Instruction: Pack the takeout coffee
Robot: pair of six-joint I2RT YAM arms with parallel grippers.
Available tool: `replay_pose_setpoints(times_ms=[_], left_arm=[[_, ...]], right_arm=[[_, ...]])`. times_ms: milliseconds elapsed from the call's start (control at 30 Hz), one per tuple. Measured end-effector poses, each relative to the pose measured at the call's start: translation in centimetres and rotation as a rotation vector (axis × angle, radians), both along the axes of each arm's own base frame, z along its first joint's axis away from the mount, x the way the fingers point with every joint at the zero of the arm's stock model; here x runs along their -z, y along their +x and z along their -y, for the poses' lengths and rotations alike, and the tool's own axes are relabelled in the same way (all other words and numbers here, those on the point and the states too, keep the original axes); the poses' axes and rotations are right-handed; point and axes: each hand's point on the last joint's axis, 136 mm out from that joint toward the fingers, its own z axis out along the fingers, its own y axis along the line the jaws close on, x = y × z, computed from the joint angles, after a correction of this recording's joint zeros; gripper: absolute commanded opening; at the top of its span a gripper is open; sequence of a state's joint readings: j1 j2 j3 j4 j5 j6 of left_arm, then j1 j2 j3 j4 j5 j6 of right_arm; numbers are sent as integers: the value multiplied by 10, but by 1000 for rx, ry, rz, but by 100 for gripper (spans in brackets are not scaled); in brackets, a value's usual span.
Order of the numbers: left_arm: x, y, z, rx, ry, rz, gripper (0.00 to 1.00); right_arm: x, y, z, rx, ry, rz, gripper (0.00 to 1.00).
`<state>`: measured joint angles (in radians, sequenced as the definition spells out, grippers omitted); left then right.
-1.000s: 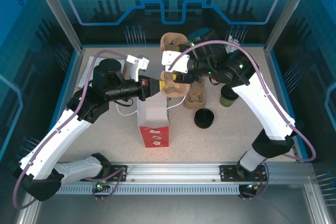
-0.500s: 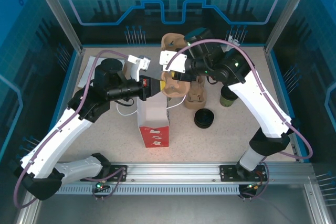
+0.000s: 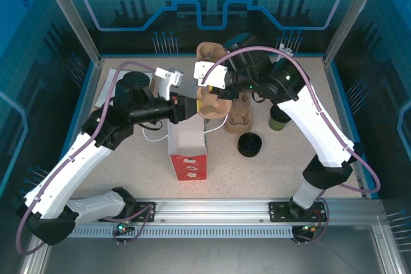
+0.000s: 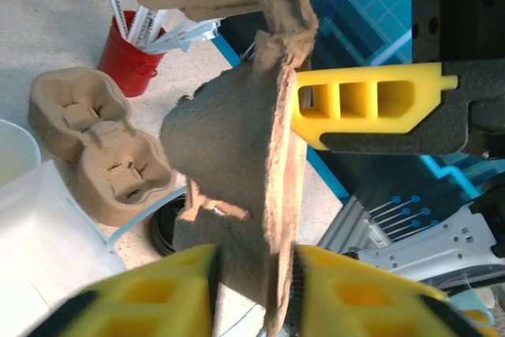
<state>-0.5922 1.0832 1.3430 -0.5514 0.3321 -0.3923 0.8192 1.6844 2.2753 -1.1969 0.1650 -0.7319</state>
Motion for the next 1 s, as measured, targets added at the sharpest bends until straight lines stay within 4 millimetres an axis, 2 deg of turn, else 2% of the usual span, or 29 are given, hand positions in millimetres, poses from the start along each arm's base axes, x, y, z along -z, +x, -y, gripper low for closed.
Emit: replay_pose_setpoints(times_ms=[167,300,400,467,733,867,1000], left_arm=[[-4,-12,-23,-74,26,8,61],[-4,-20,-60,-201,18,-48,62],[5,-13,-95,-345,-9,-134,62],[16,-10,-108,-400,-24,-185,62],[80,-8,-97,-365,-16,-430,62],[94,-7,-96,-366,-4,-471,57],[104,-8,-95,-368,3,-496,44]], right_arm=[[-3,-1,0,4,17,-3,33],[-8,-6,-4,-13,56,-20,33],[-15,-13,-9,-38,113,-33,32],[-21,-20,-12,-62,162,-46,31],[-28,-63,-39,-206,406,-243,29],[-15,-77,-57,-234,502,-432,28],[-2,-86,-69,-209,569,-625,28]])
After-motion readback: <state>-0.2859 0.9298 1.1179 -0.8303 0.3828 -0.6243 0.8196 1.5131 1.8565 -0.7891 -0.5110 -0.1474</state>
